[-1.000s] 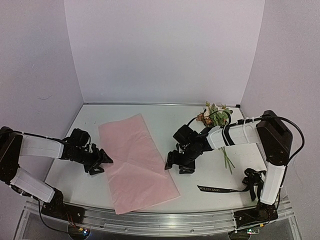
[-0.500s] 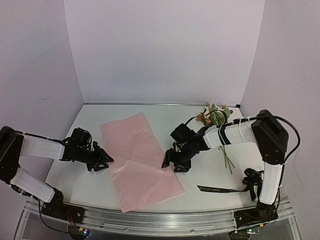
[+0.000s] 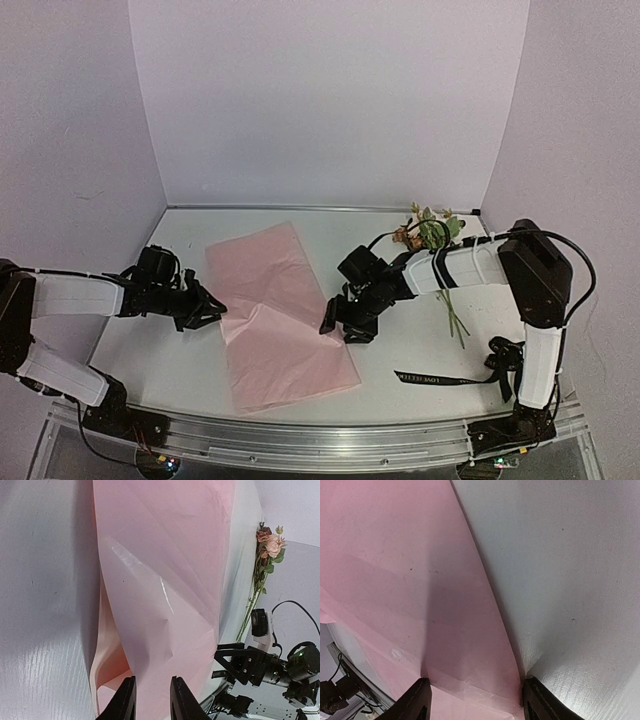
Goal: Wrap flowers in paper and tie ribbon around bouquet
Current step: Pick up the folded wrapping paper from the center of the board, then unfold the folded wrapping paper at the center of the board.
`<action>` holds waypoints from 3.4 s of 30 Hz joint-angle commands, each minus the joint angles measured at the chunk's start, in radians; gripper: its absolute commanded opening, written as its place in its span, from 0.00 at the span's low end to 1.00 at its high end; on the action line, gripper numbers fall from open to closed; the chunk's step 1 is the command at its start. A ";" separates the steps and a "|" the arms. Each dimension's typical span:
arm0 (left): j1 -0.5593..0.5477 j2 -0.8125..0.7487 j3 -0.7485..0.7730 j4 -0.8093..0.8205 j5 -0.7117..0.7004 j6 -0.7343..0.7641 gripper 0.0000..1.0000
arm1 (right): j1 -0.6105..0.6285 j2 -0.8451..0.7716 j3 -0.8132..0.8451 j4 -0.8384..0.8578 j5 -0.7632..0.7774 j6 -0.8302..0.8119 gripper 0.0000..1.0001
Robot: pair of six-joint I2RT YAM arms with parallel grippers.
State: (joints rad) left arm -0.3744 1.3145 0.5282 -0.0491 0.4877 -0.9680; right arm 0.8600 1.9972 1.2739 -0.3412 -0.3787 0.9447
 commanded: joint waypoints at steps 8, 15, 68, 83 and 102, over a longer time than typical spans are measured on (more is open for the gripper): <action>-0.005 0.095 -0.049 0.146 -0.014 0.055 0.36 | 0.004 0.037 0.016 -0.007 -0.006 0.010 0.64; -0.005 0.133 -0.072 0.281 0.008 0.016 0.36 | 0.004 0.040 0.011 -0.003 -0.011 0.015 0.64; -0.333 0.586 1.180 -0.464 -0.015 0.107 0.00 | 0.054 -0.527 -0.140 -0.157 0.266 -0.338 0.98; -0.502 0.677 1.254 -0.541 -0.065 0.148 0.01 | -0.178 -0.504 0.027 -0.276 0.289 -0.161 0.98; -0.582 0.602 1.289 -0.442 0.002 0.153 0.77 | -0.266 -0.480 -0.035 -0.292 0.227 -0.157 0.98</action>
State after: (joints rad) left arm -0.9585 2.0307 1.8321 -0.5577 0.4659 -0.8294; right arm 0.5954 1.4911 1.2358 -0.6252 -0.1415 0.7906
